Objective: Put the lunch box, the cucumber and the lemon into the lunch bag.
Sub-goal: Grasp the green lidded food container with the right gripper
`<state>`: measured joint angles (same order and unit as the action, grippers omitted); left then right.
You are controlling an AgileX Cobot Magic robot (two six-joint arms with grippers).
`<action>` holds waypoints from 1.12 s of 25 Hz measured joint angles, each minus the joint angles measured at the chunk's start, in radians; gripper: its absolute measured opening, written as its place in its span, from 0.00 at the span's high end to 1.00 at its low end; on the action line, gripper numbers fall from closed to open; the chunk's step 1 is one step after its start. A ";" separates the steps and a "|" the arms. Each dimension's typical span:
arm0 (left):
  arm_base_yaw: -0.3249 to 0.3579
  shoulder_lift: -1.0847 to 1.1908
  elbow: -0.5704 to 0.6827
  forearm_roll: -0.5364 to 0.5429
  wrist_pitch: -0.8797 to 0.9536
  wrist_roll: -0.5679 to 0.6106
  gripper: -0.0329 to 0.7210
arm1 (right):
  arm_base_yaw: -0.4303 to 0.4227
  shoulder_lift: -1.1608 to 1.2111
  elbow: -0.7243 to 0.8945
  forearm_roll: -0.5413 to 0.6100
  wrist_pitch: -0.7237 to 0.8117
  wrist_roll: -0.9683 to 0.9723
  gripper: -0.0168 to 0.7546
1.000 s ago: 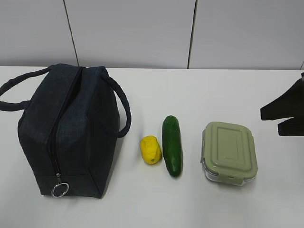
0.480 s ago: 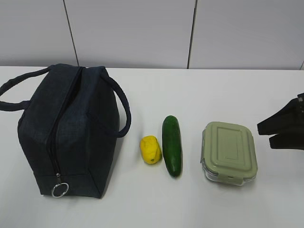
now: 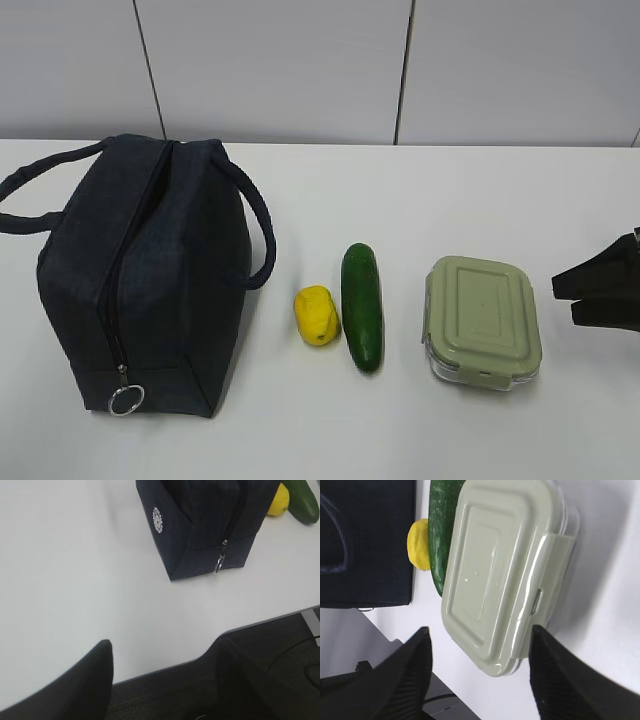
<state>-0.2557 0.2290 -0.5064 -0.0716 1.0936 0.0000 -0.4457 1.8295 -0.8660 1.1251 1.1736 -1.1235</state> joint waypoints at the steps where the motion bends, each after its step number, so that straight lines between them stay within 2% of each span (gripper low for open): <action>1: 0.000 0.000 0.000 0.000 0.000 0.000 0.36 | -0.003 0.011 0.000 0.010 0.000 -0.015 0.38; 7: 0.000 0.000 0.000 0.000 0.000 0.000 0.36 | -0.005 0.028 0.000 0.075 -0.002 -0.133 0.39; 12: 0.000 0.000 0.000 0.000 0.000 0.000 0.36 | -0.005 0.028 0.000 0.097 -0.002 -0.157 0.39; 23: 0.000 0.000 0.000 0.000 0.000 0.000 0.36 | -0.005 0.028 0.000 0.060 -0.002 -0.151 0.39; 28: 0.000 0.000 0.000 0.000 0.000 0.000 0.36 | -0.005 0.028 0.000 0.054 -0.002 -0.063 0.39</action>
<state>-0.2557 0.2290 -0.5064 -0.0716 1.0936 0.0000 -0.4509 1.8573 -0.8660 1.1787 1.1717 -1.1863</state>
